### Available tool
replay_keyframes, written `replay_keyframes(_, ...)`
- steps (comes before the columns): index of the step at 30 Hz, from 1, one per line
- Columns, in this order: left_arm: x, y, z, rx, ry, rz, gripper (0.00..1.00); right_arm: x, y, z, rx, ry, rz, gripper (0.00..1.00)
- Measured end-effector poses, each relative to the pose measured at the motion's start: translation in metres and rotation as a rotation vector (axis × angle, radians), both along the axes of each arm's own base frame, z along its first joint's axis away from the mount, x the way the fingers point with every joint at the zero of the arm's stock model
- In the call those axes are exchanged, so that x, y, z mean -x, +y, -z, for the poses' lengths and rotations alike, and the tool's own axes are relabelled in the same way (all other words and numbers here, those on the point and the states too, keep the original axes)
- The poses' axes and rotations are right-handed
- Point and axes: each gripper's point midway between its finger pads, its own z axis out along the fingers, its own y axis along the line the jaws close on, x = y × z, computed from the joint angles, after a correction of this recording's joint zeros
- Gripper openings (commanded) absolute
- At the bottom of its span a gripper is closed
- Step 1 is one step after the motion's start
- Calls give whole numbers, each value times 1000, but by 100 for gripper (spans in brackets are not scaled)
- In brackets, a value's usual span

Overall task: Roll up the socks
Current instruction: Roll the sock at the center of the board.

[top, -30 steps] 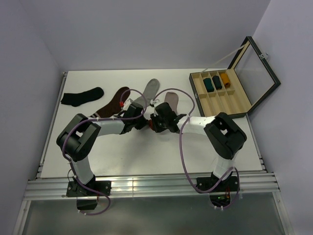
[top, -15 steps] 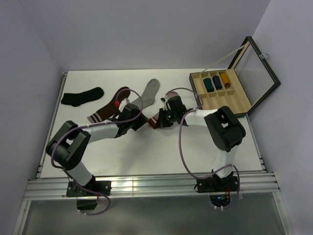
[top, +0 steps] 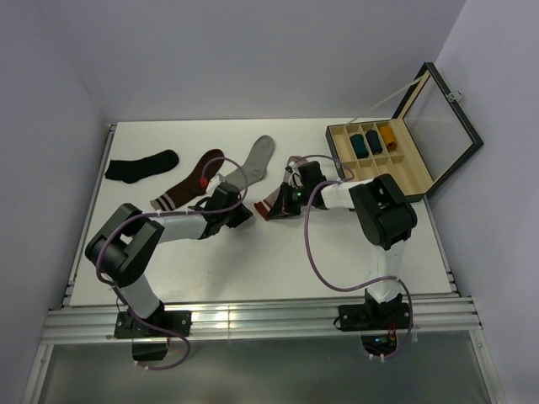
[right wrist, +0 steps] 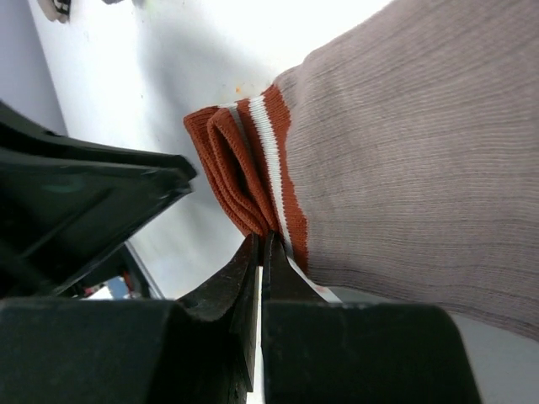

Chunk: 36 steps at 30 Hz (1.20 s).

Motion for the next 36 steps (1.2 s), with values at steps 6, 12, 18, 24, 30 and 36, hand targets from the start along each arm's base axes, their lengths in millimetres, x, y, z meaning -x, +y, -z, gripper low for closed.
replay_keyframes(6, -6, -4, 14, -26, 25, 4, 19, -3, -5, 0, -12, 19, 18, 0)
replay_keyframes(12, -16, -13, 13, -10, -2, 16, 29, -3, -5, 0, -13, 24, 20, 0)
replay_keyframes(18, -23, -20, 10, 36, -29, 39, 34, -3, -5, 0, -14, 24, 20, 0)
replay_keyframes(24, -27, -23, 10, 72, -39, 53, 33, -3, -5, 0, -16, 26, 18, 0)
replay_keyframes(30, -31, -29, 10, 94, -50, 67, 34, -4, -5, 0, -21, 31, 16, 0)
replay_keyframes(36, -35, -34, 11, 97, -47, 72, 32, -4, -5, 0, -21, 31, 16, 0)
